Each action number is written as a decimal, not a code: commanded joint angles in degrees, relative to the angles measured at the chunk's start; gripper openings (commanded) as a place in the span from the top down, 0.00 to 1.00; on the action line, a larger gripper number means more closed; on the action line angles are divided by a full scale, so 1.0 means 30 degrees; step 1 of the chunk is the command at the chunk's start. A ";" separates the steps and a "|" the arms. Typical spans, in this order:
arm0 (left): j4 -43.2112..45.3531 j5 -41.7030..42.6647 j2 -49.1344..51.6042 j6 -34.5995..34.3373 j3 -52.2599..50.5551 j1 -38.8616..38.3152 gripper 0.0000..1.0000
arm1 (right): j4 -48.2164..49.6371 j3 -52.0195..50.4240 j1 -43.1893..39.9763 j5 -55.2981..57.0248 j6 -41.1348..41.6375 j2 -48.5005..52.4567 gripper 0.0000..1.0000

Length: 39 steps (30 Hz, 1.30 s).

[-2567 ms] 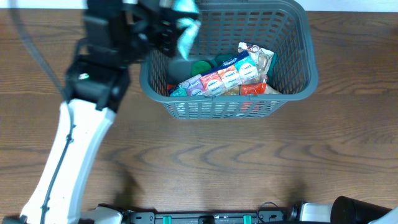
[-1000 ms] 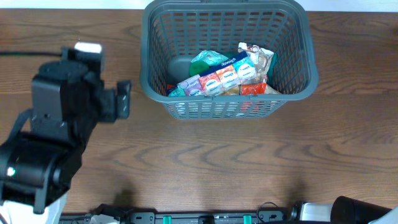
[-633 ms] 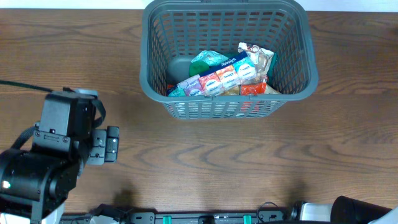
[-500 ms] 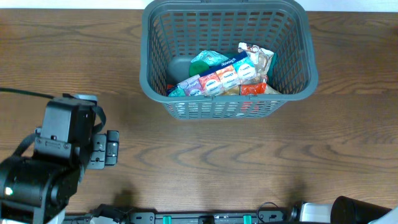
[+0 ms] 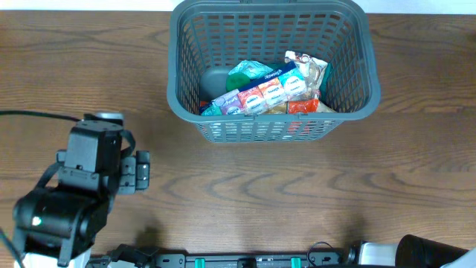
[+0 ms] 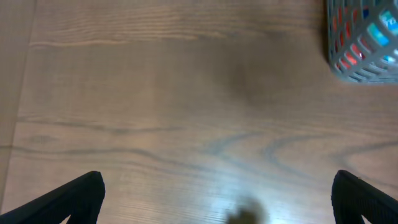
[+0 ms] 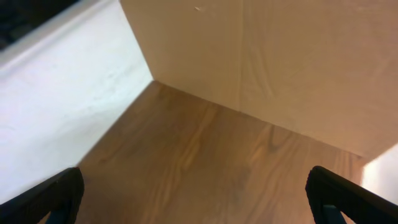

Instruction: Pack container

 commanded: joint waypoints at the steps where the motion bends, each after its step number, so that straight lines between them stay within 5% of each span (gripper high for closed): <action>1: 0.1086 -0.0189 -0.0022 -0.0226 -0.0947 0.0117 0.01 | -0.0525 -0.0029 -0.0197 -0.0743 0.0044 -0.0007 0.01; 4: 0.2244 -0.0189 -0.0240 -0.0226 -0.1770 0.0117 0.01 | -0.0743 -0.0372 -0.0160 -0.2397 -0.2120 -0.0663 0.01; 14: 0.5049 -0.0255 -0.1967 -0.0233 -0.4248 0.0117 0.02 | -0.0736 -0.0889 -0.0160 -0.4473 -0.2594 -0.5435 0.01; 22: 0.8626 -0.0255 -0.2346 -0.0226 -0.8174 0.0117 0.01 | -0.0364 -0.4699 -0.0160 -0.6929 -0.3985 -0.8109 0.01; 29: 1.1992 -0.0750 -0.2324 0.0204 -1.0695 0.0583 0.01 | 0.1960 -1.0914 -0.0160 -0.8888 -0.6229 -0.9581 0.01; 39: 1.3872 -0.1384 -0.2171 0.0277 -1.1366 0.4393 0.02 | 0.9020 -2.4786 -0.0160 -1.0171 -0.6360 -1.5307 0.01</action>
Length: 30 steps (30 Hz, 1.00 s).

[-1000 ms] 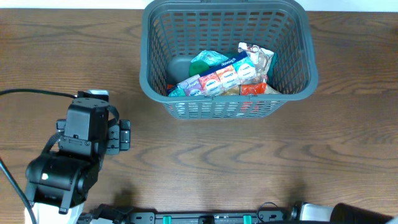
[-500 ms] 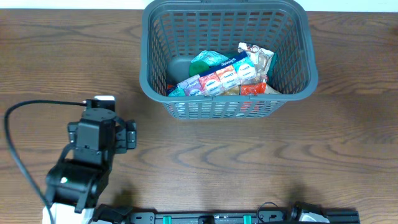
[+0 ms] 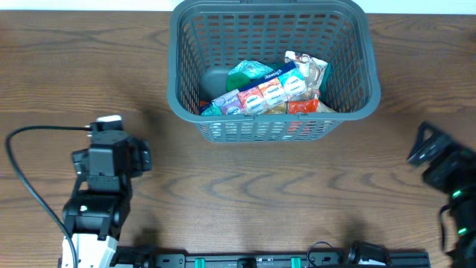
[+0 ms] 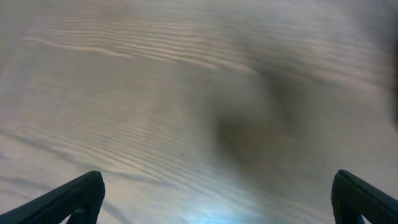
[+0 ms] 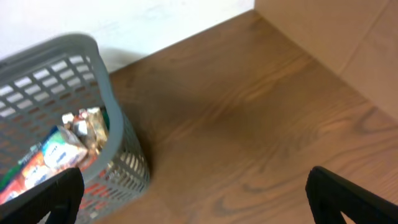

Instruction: Pack container

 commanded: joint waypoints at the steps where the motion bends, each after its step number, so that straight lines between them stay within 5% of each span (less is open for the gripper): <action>1: 0.0692 -0.0408 0.0124 0.0189 0.0029 0.1406 0.02 | 0.1056 -0.3891 -0.0160 -0.0576 -0.0401 -0.1625 0.01; 16: 0.3279 0.3869 0.3847 0.1923 0.0029 0.6353 0.02 | 0.5013 -1.0229 -0.0182 0.0437 -0.0882 -0.2426 0.01; 30: 0.3257 0.3840 0.4444 0.1916 0.0029 0.6615 0.02 | 0.6164 -1.0834 -0.0175 0.0328 -0.0896 -0.2382 0.01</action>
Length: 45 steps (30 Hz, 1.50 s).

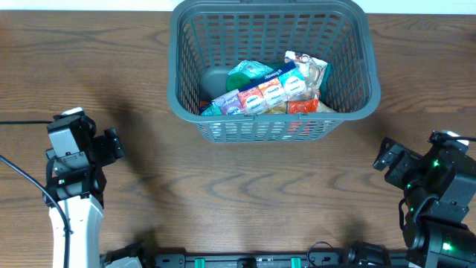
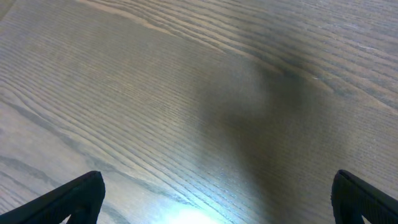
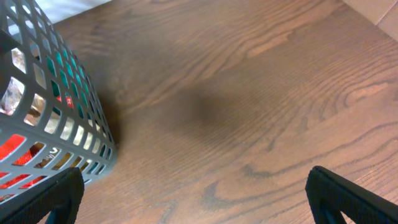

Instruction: Pack container

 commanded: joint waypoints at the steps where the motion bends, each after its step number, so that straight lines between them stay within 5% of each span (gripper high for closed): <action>1: 0.0022 0.0197 0.0066 0.0328 0.0029 0.0080 0.01 | -0.0226 -0.0022 -0.0175 0.0204 -0.0313 -0.0080 0.01; 28: 0.0022 0.0197 0.0066 0.0328 0.0029 0.0073 0.01 | -0.1894 -0.0066 0.0131 0.1035 -0.0335 -0.0758 0.01; 37: 0.0022 0.0197 0.0066 0.0328 0.0029 0.0080 0.01 | 0.4779 -0.3475 0.3322 0.0452 -0.3978 -0.5697 0.01; 45: 0.0022 0.0197 0.0066 0.0328 0.0029 0.0073 0.02 | 0.9959 -0.9012 0.3818 -0.1858 -0.4044 -0.9624 0.01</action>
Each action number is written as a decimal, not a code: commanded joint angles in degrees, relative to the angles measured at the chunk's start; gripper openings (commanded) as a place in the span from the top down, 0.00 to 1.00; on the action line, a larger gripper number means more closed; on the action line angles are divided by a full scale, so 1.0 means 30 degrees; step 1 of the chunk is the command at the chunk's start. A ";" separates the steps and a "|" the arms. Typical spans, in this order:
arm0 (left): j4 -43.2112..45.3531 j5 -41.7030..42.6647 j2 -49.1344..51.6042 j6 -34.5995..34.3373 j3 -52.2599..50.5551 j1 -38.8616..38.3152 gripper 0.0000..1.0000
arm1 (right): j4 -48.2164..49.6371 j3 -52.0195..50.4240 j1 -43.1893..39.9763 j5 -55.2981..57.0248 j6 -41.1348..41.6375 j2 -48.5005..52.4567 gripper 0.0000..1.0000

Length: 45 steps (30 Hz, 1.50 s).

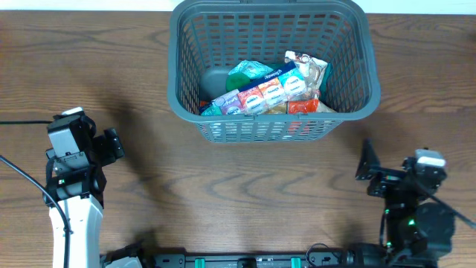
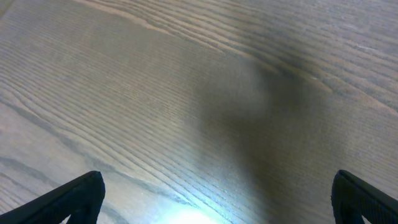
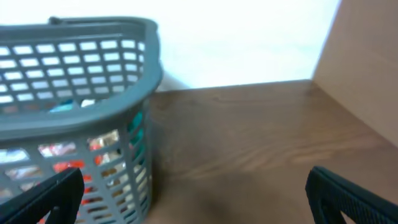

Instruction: Pack container

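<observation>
The grey slatted basket (image 1: 176, 82) stands at the back middle of the wooden table. Inside lie a row of colourful snack packets (image 1: 264, 95), a teal item (image 1: 245, 73) and a crinkled pale packet (image 1: 306, 68). My left gripper (image 1: 111, 145) hovers at the far left over bare wood, open and empty (image 2: 217, 199). My right gripper (image 1: 368, 170) sits at the front right, open and empty (image 3: 196, 196), facing the basket's right wall (image 3: 74, 124) from low down. No loose item shows outside the basket.
A tan panel (image 3: 367, 68) rises to the right of the table, with a white wall behind. Bare wood lies between both arms and the basket. A black cable (image 1: 22, 123) runs in from the left edge.
My right arm has swung round. Its gripper now sits further left, near the front, and its camera looks level at the basket's side instead of down on the table. The left arm has not moved.
At first my left arm was folded at the front left and my right arm barely showed at the bottom edge. Then both stood further out, left nearer the table's left side, right at the right edge. Later both hovered open beside the basket, whose contents stayed unchanged.
</observation>
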 commanded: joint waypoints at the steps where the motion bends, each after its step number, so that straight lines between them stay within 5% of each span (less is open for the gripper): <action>1: 0.0007 0.0131 0.0066 0.0321 0.0029 0.0080 0.02 | 0.1647 -0.2178 0.0233 -0.1144 -0.0525 -0.1406 0.01; 17: 0.0007 0.0131 0.0066 0.0321 0.0029 0.0073 0.02 | 0.3759 -0.6674 0.0612 -0.1137 -0.0517 -0.3774 0.01; 45: 0.0007 0.0131 0.0066 0.0321 0.0029 0.0080 0.02 | 0.4838 -0.8357 0.0743 -0.2790 -0.1093 -0.4109 0.01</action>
